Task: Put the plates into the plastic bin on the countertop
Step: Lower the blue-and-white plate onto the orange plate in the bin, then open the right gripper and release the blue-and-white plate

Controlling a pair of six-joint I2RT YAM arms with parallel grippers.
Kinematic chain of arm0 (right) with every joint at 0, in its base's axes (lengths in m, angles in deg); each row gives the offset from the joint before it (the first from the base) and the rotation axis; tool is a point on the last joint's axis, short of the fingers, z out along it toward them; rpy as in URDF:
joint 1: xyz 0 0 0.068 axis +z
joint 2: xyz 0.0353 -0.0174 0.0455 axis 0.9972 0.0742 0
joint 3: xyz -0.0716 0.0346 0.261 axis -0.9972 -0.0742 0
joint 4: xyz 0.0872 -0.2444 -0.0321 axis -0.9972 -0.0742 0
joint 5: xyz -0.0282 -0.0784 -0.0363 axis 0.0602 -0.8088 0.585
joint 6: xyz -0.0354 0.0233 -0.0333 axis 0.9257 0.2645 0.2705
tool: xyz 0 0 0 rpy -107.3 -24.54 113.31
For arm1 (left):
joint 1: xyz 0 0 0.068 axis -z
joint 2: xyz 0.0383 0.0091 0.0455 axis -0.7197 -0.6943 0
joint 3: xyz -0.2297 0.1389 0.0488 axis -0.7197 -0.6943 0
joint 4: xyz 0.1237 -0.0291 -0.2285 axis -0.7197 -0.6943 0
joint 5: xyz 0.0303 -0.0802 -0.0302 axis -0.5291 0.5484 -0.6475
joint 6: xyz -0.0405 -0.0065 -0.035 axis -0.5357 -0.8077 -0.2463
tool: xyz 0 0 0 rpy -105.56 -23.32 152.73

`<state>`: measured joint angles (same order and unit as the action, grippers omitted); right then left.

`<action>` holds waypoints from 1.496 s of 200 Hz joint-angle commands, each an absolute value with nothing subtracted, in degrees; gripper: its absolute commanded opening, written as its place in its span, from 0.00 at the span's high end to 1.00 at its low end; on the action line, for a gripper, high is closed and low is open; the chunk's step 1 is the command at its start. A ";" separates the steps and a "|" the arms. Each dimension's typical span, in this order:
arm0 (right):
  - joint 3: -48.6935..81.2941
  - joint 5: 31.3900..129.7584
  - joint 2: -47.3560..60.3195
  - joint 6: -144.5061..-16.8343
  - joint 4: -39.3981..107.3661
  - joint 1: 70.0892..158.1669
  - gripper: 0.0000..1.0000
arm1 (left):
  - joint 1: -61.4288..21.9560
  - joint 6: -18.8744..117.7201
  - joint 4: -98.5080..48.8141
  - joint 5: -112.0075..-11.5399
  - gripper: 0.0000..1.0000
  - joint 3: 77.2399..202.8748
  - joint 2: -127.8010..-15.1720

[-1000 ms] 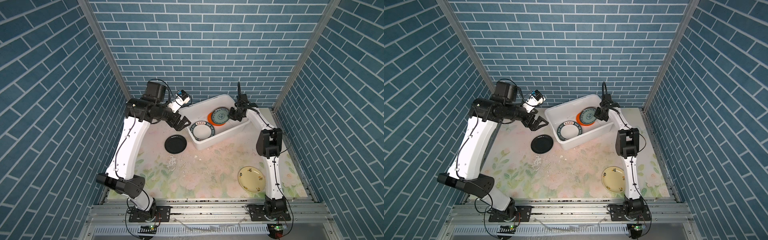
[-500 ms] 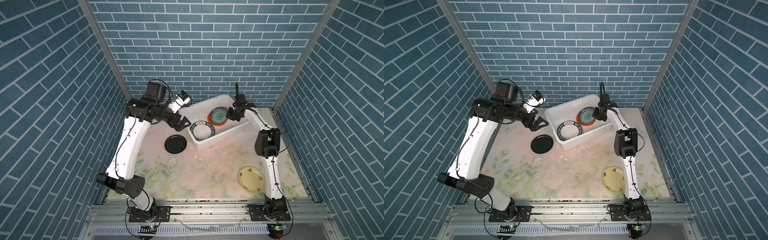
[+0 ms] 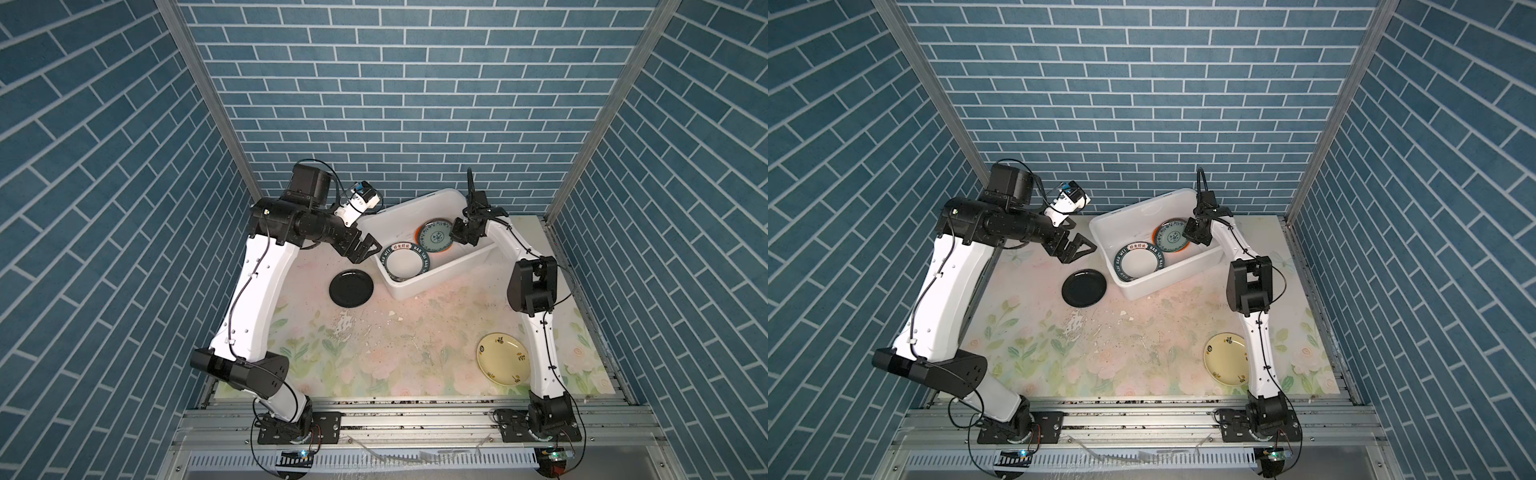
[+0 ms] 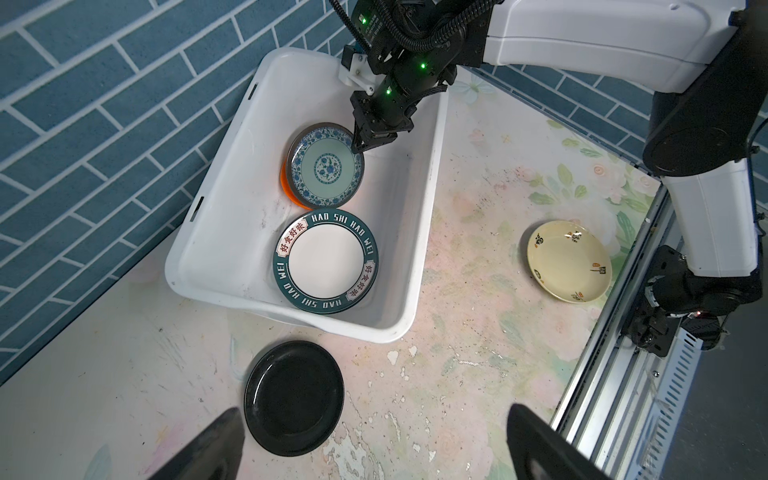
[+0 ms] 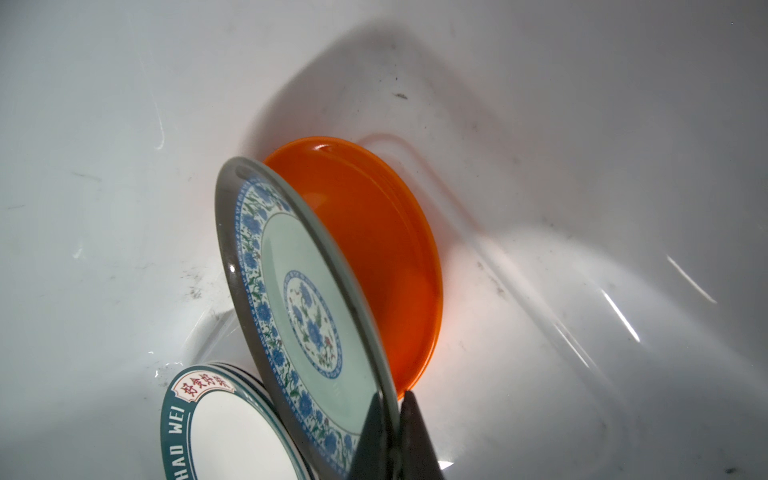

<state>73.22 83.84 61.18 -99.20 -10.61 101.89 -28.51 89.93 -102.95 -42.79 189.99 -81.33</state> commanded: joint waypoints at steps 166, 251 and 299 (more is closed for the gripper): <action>73.61 82.80 62.87 -103.65 -11.42 101.83 0.82 | -29.09 90.38 -104.12 -41.43 0.00 189.04 -79.80; 73.37 81.22 62.64 -103.29 -12.74 101.74 0.77 | -29.17 90.42 -104.02 -41.05 0.00 189.15 -80.12; 73.15 80.68 62.09 -103.05 -13.01 101.75 0.75 | -29.16 90.33 -103.93 -40.65 0.00 189.13 -80.33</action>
<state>73.22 82.84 61.50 -101.65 -11.22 102.10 -28.92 89.93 -102.98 -41.47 189.50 -80.96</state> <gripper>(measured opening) 0.244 0.995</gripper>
